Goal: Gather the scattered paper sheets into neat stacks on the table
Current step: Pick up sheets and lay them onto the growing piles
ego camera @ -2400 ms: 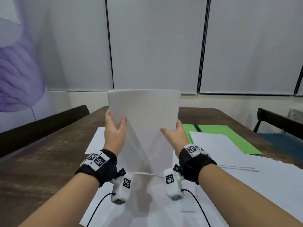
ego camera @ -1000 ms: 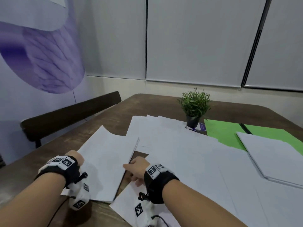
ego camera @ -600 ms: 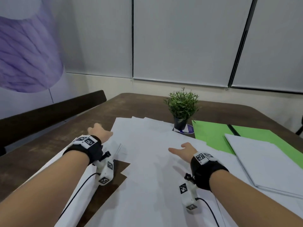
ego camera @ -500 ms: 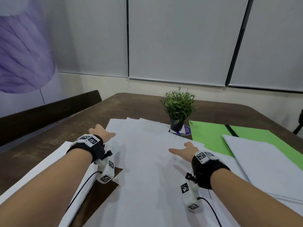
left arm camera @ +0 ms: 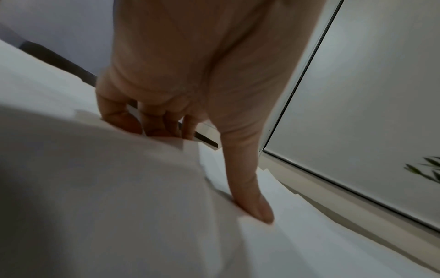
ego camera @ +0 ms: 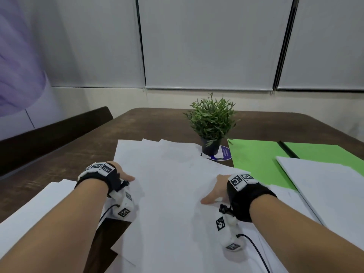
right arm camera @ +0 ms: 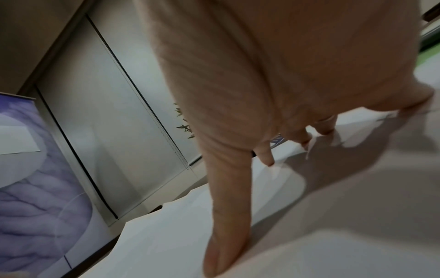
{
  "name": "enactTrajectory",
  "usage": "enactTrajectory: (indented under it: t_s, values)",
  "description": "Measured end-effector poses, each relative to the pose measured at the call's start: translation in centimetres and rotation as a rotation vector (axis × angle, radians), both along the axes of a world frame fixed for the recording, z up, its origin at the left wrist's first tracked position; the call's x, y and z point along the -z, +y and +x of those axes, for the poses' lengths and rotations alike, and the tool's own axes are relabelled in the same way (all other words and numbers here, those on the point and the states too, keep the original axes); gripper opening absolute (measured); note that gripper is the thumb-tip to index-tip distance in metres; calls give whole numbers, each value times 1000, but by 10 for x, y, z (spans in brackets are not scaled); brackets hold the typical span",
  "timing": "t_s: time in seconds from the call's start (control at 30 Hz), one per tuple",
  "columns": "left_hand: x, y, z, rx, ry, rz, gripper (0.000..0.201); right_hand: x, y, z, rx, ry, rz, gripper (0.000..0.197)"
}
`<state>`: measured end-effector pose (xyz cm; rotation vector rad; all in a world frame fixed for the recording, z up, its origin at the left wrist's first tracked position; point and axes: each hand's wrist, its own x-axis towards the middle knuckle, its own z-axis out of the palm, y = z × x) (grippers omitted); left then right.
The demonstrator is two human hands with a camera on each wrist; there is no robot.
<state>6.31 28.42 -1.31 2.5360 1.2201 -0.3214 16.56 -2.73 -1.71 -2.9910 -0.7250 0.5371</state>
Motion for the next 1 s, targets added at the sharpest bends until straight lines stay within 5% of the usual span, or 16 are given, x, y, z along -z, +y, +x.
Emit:
enactTrajectory:
  t_s: [0.27,0.47,0.67,0.87,1.0]
  values:
    - [11,16,-3,4,-10,-2,50,4,2,7,26,73,29,99]
    - [14,27,-7,-122,-81,-75,44,4,-1,9,42,109,40,100]
    - [26,32,-2,-196,-269,-112,60,7,1,12,80,72,44,102]
    - [24,21,1,-142,-457,-80,26,14,2,15,117,0,45,114]
    - [14,13,3,-94,-541,-39,13,5,-2,6,132,-75,-34,105]
